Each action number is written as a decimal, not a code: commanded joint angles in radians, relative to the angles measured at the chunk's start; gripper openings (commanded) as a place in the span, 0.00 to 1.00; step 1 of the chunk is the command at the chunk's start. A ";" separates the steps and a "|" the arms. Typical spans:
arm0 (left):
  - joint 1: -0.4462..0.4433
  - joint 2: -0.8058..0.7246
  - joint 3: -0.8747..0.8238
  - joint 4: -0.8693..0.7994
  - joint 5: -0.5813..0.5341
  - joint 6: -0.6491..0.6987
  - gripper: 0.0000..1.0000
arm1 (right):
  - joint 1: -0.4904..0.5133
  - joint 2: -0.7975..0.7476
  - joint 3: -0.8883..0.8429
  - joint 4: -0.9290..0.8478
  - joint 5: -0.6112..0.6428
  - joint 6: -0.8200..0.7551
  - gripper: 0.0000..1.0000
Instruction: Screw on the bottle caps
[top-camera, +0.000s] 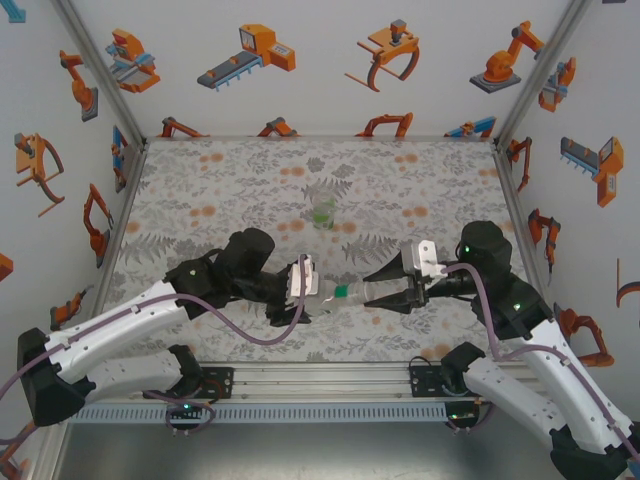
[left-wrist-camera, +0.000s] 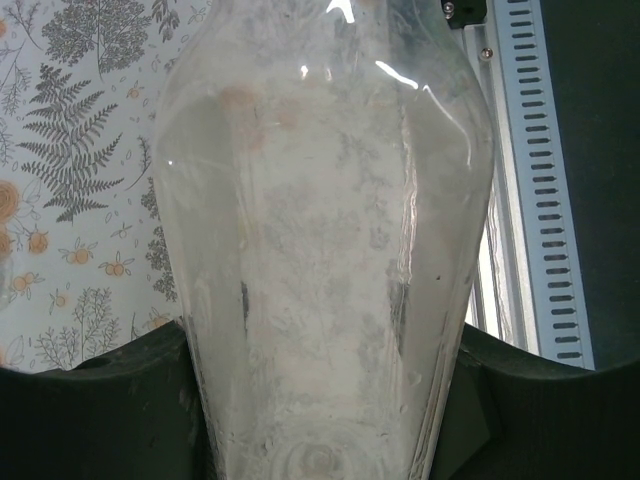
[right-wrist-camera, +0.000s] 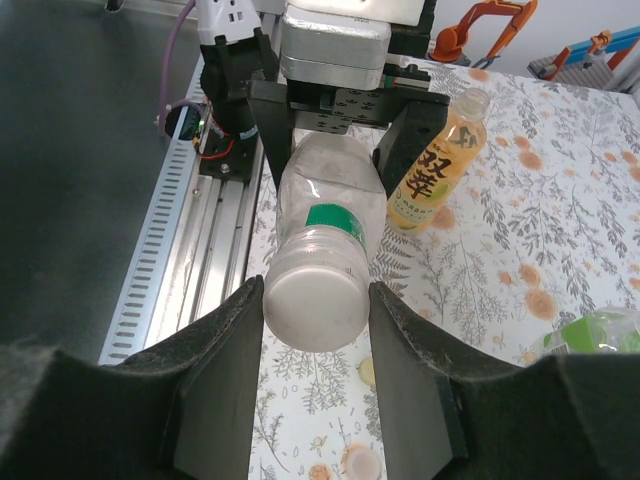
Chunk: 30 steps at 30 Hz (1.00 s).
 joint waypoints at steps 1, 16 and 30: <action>-0.006 -0.008 0.038 0.057 0.034 -0.023 0.08 | 0.011 0.000 -0.015 -0.021 -0.012 -0.018 0.11; -0.005 0.020 0.068 0.031 0.058 -0.046 0.05 | 0.028 0.010 -0.012 -0.017 -0.006 -0.021 0.08; -0.009 0.010 0.068 0.061 0.101 -0.035 0.05 | 0.048 0.015 -0.015 -0.024 0.037 0.022 0.01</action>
